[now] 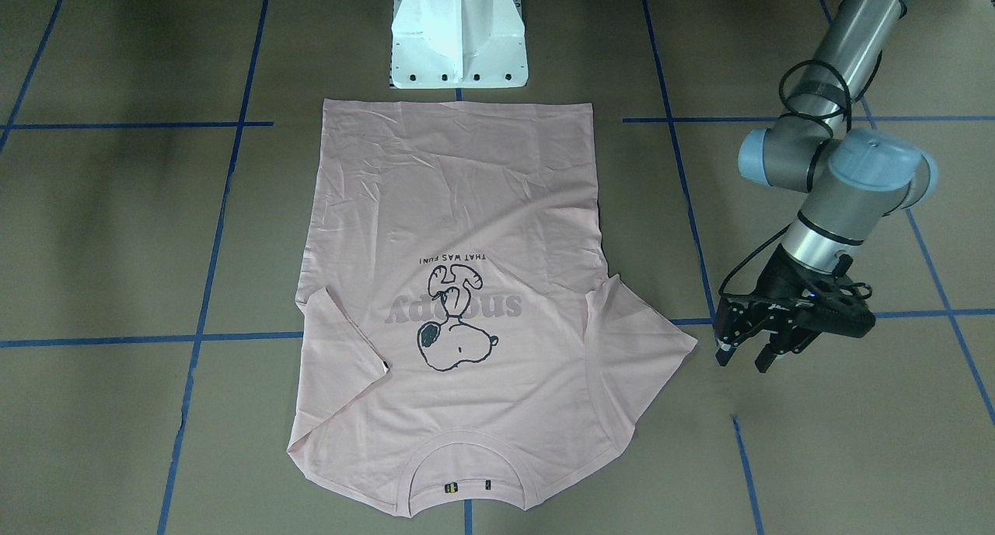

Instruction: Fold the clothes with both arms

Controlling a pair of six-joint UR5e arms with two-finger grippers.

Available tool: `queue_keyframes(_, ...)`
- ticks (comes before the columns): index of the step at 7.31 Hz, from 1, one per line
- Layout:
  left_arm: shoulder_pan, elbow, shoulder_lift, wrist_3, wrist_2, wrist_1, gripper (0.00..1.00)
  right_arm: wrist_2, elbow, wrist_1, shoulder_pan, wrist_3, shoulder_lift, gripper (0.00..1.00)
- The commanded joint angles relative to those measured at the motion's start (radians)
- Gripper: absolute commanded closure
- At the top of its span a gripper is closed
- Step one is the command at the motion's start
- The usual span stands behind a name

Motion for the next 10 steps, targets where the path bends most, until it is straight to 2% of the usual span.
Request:
queue_keyframes(1, 0.074, 0.006, -0.019, -0.035, 0.082, 0.071, 0.38, -0.001, 0.001, 0.000, 0.001, -0.002, -0.006, 0.00)
queue_keyframes(8, 0.122, 0.007, -0.001, -0.036, 0.082, 0.070, 0.53, -0.002, -0.001, 0.000, 0.001, 0.010, -0.007, 0.00)
queue_keyframes(9, 0.123, 0.006, -0.001, -0.038, 0.082, 0.070, 0.63, -0.002, -0.002, 0.000, 0.001, 0.009, -0.006, 0.00)
queue_keyframes(10, 0.123, 0.000, -0.001, -0.039, 0.079, 0.070, 0.93, -0.002, -0.002, 0.000, 0.001, 0.009, -0.006, 0.00)
